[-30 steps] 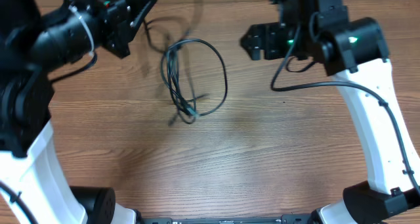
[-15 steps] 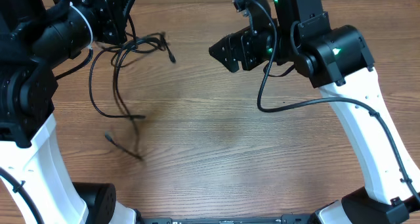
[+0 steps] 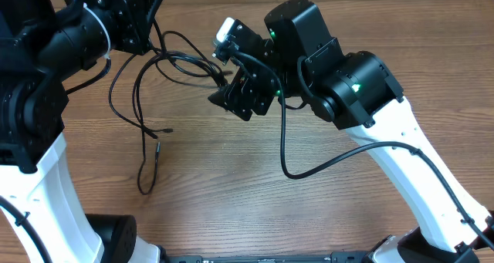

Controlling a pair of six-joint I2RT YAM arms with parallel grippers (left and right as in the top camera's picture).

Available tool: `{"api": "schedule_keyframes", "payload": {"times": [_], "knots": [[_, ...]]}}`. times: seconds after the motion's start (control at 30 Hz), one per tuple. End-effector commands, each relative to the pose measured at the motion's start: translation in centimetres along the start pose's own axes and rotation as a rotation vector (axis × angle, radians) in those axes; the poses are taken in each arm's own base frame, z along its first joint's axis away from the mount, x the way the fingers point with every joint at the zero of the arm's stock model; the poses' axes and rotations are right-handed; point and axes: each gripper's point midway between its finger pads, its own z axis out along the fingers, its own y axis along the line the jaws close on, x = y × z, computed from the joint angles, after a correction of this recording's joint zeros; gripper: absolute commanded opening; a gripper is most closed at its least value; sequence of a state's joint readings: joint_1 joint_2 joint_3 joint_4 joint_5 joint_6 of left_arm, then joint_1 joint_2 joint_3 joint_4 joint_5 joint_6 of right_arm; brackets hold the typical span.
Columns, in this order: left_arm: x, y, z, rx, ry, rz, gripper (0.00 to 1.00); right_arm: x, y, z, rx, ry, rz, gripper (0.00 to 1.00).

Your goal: Untangle cables

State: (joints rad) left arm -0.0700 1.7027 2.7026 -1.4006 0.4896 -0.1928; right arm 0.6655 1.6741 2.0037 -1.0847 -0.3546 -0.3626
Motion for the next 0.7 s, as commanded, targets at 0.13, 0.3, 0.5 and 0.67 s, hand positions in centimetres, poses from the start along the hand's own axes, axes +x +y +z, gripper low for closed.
{"api": "schedule_keyframes", "payload": {"times": [0.13,0.3,0.5,0.67], "knots": [[0.7,-2.2,-0.5,0.124,0.035,-0.025,0.04,-1.5,-0.1,-1.8,0.043,-0.057,-0.088,0.72],[0.9,-2.3,-0.5,0.127,0.043,-0.037,0.04,-1.5,0.0,-1.8,0.039,-0.057,-0.086,0.72],[1.3,-3.1,-0.5,0.161,0.059,-0.035,0.04,-1.6,0.1,-1.8,0.033,-0.060,-0.084,0.52],[1.6,-3.8,-0.3,0.176,0.070,-0.028,0.04,-1.6,0.1,-1.8,0.033,-0.061,-0.080,0.04]]}}
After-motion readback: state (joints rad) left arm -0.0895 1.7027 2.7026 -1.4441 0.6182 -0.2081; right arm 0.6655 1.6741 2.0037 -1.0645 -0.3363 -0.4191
